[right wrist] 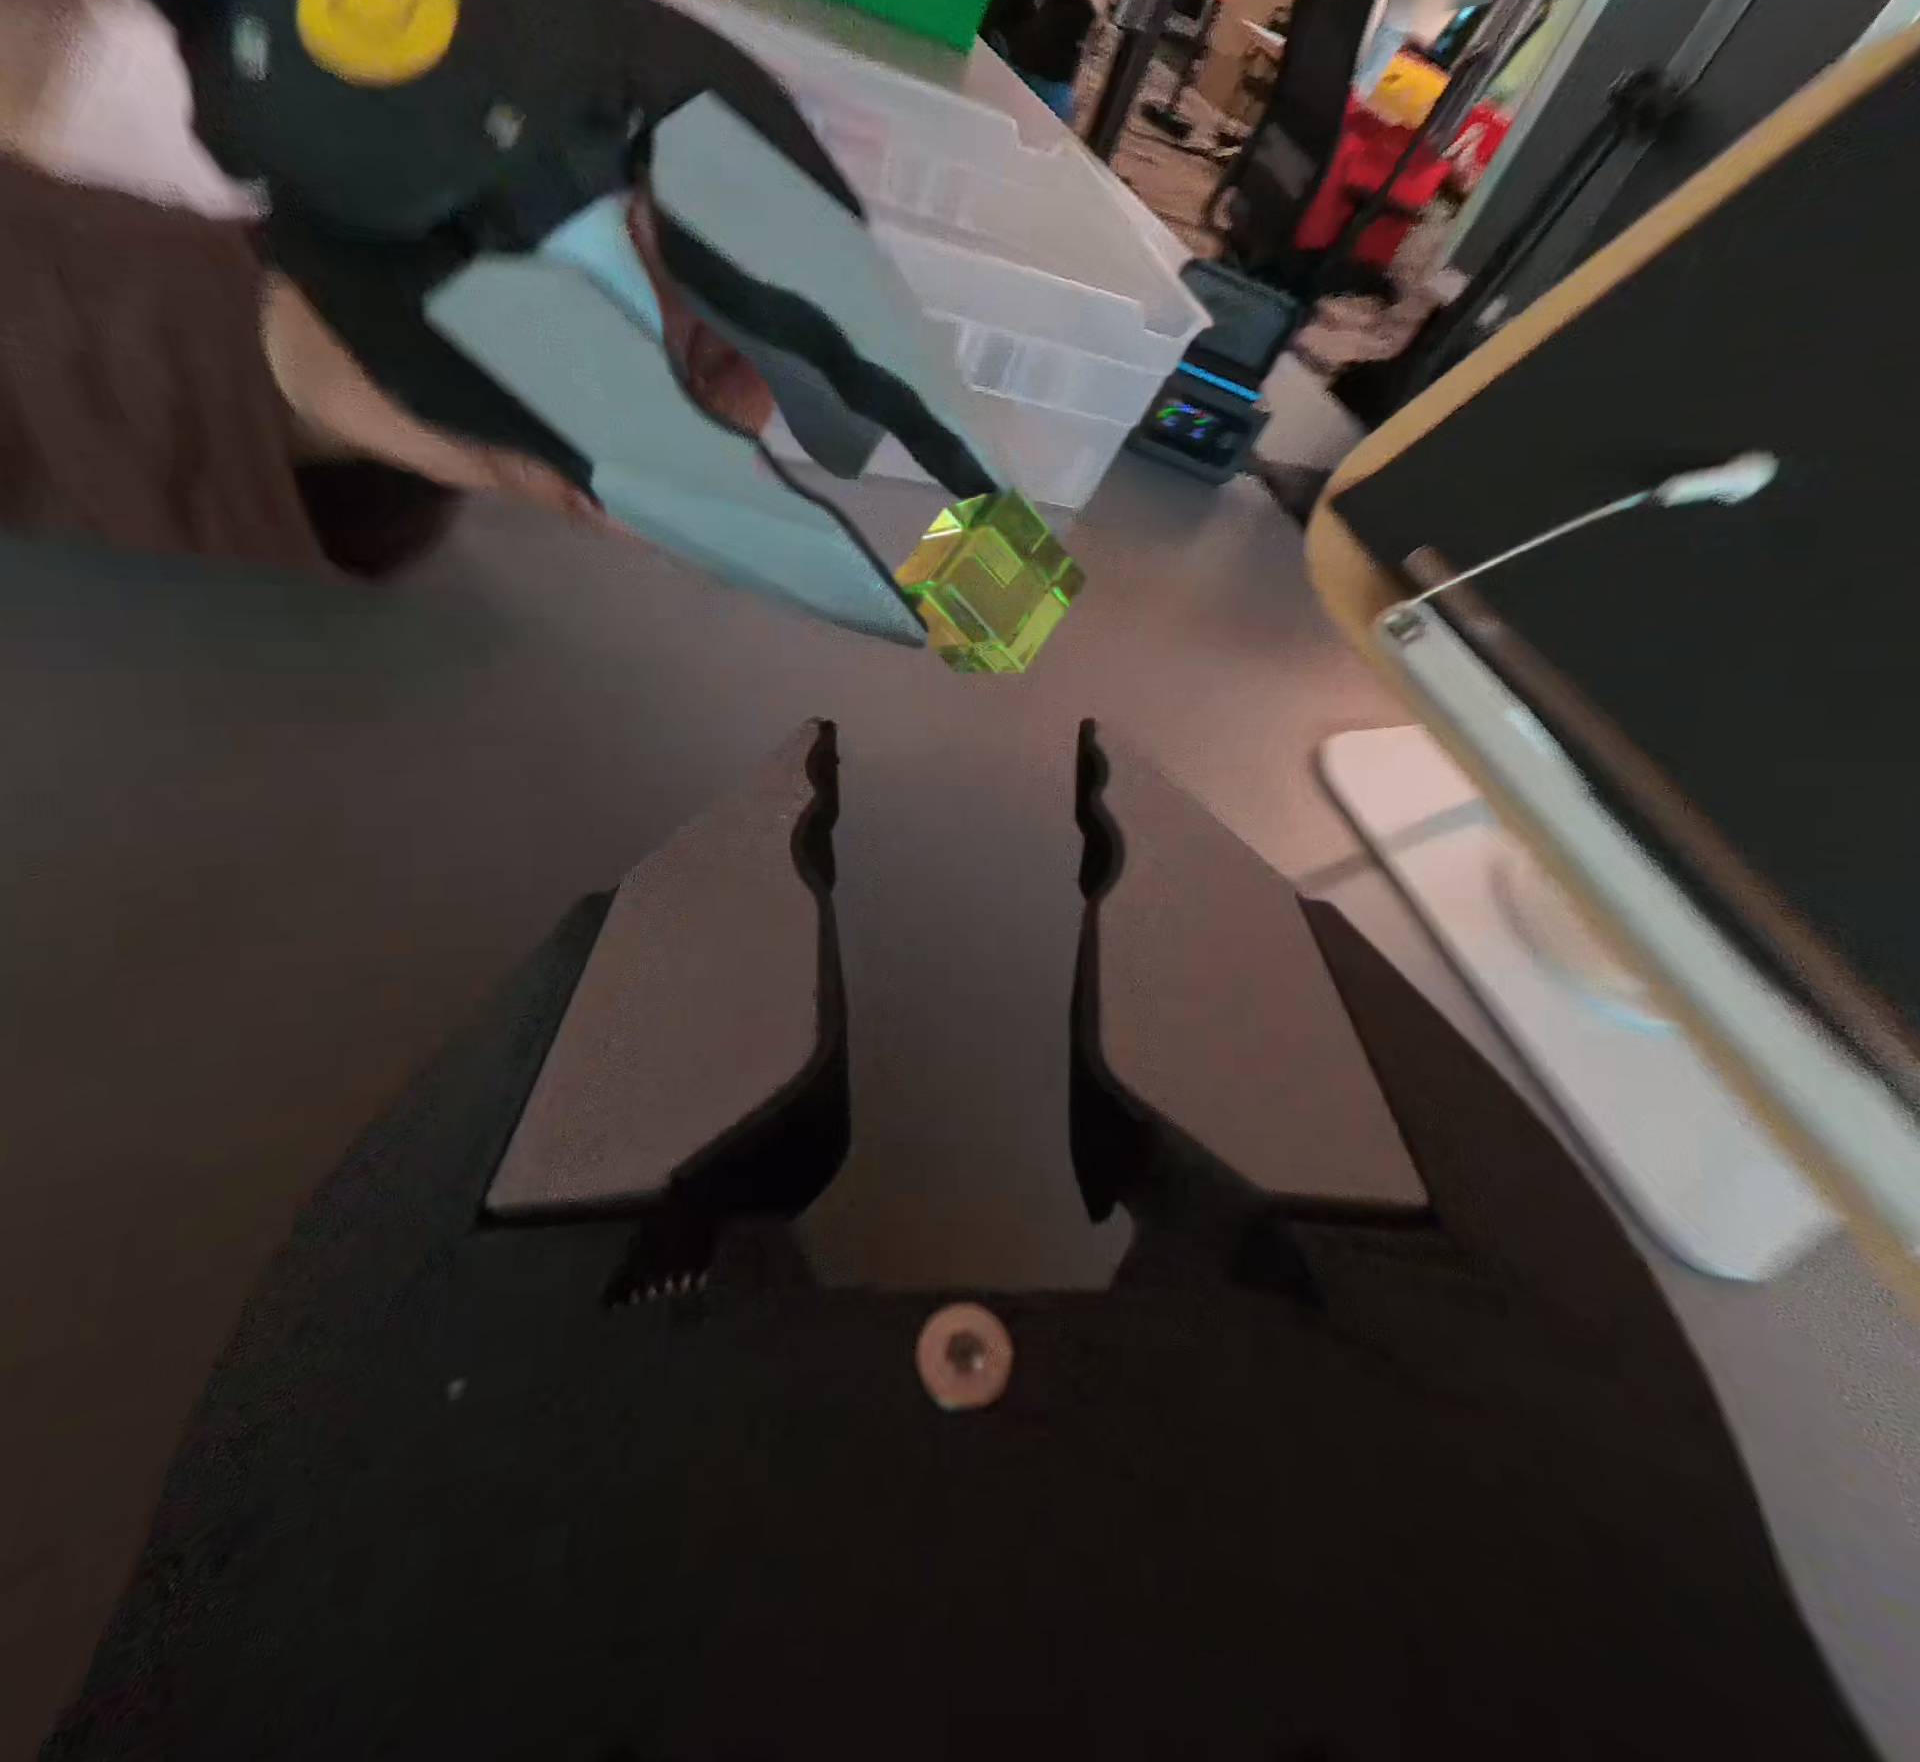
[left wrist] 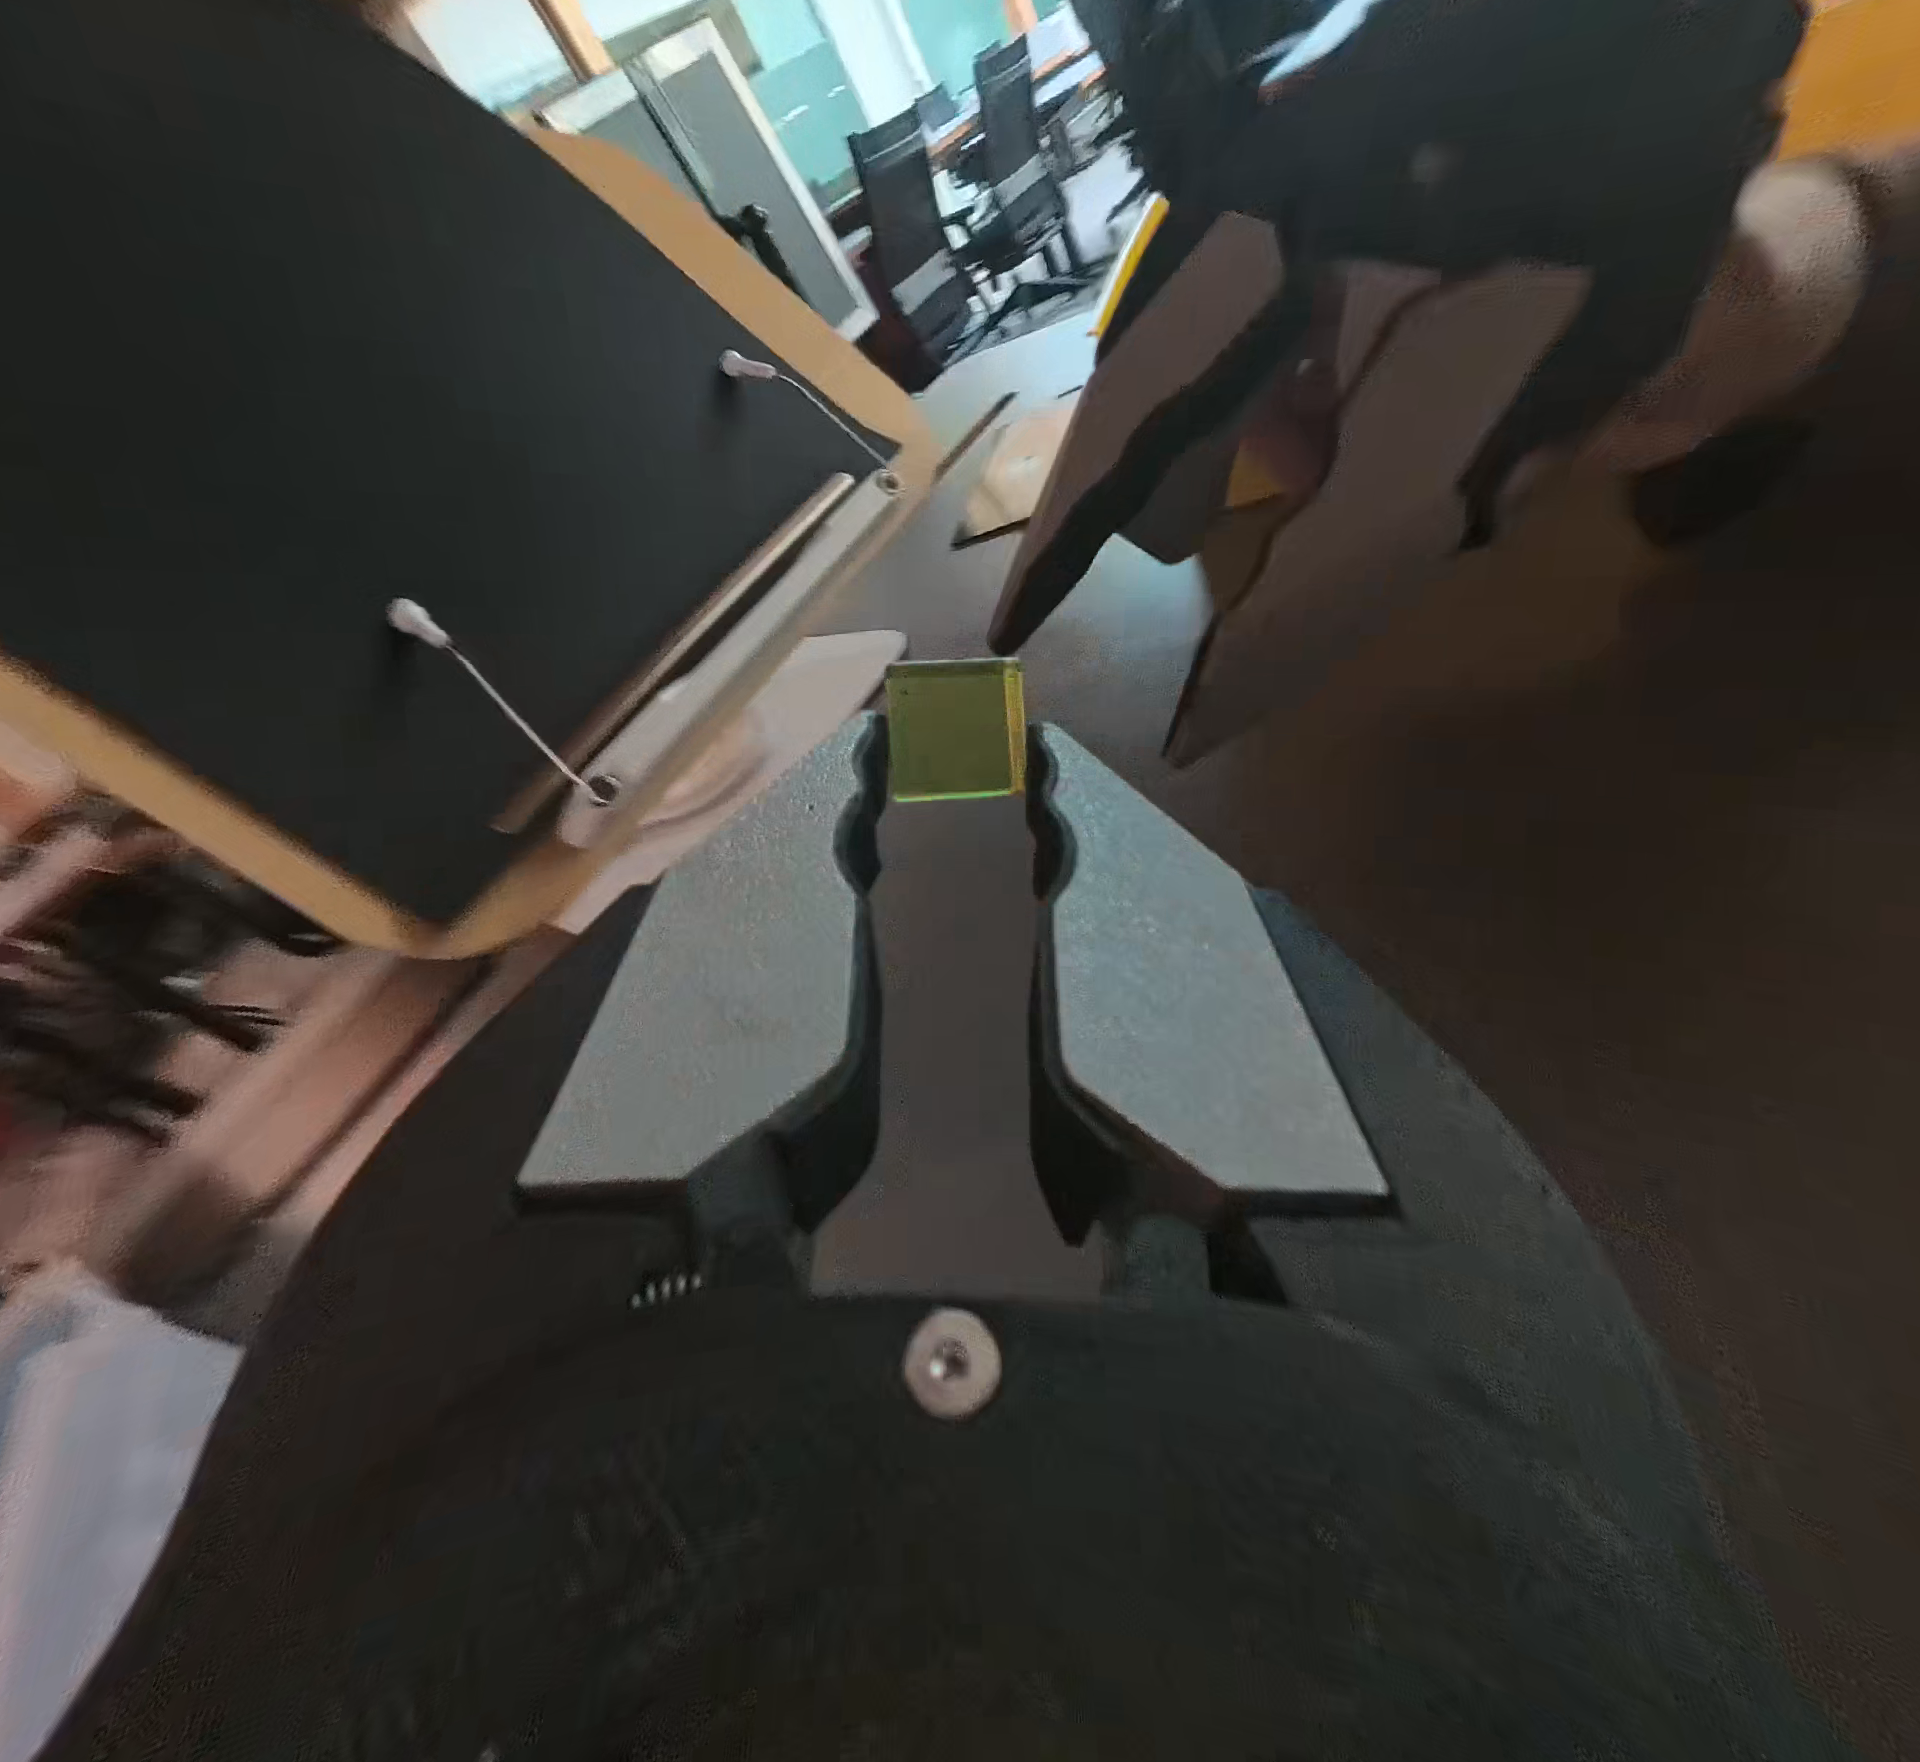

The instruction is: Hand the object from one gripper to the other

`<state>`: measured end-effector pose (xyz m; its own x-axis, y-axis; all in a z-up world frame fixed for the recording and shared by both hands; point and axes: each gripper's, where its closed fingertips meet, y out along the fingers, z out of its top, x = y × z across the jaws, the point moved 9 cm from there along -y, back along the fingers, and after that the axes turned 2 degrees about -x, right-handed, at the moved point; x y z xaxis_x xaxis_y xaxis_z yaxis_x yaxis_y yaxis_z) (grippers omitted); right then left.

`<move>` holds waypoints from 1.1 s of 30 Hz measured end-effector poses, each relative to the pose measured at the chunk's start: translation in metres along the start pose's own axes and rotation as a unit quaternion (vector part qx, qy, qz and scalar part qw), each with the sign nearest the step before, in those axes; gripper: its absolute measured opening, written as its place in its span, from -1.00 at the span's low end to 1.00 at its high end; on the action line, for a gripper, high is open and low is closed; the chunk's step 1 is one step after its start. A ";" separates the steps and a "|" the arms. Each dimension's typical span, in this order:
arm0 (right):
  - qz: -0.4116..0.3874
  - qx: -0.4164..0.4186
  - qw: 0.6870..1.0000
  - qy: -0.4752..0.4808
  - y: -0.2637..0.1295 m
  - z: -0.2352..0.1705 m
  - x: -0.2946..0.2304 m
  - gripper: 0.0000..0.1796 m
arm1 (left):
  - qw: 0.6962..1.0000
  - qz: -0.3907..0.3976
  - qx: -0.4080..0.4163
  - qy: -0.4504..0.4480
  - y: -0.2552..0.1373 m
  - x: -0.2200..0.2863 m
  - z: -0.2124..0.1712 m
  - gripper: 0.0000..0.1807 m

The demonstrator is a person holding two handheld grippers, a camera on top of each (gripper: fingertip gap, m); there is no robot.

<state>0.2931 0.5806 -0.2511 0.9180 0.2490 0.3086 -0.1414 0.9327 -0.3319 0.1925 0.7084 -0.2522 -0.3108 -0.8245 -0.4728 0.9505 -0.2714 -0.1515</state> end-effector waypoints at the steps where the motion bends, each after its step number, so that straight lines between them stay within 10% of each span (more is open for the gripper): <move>1: 0.023 0.011 0.999 0.047 0.000 0.000 0.004 -0.52 | 0.999 0.015 -0.005 0.034 0.000 0.003 0.002 -0.75; 7: 0.130 0.065 0.965 0.217 0.013 -0.006 0.010 -0.34 | 0.973 0.063 -0.045 0.216 0.005 0.025 0.008 -0.74; 17: 0.175 0.093 0.948 0.248 0.014 -0.010 0.014 -0.73 | 0.945 0.084 -0.056 0.312 0.005 0.037 0.012 -0.74; 24: -0.077 0.011 0.997 0.006 0.000 -0.003 0.018 -0.74 | 0.999 -0.023 -0.010 -0.033 0.004 0.006 0.002 -0.60; 33: -0.208 -0.015 0.924 -0.319 0.013 0.013 -0.029 -0.73 | 0.922 -0.170 0.069 -0.340 0.001 -0.019 -0.011 -0.43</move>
<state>0.2599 0.5893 -0.2524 0.4832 -0.0177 0.8753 0.1933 0.9773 -0.0869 0.1991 0.7289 -0.2529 -0.5659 -0.7880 0.2424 0.8024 -0.5940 -0.0574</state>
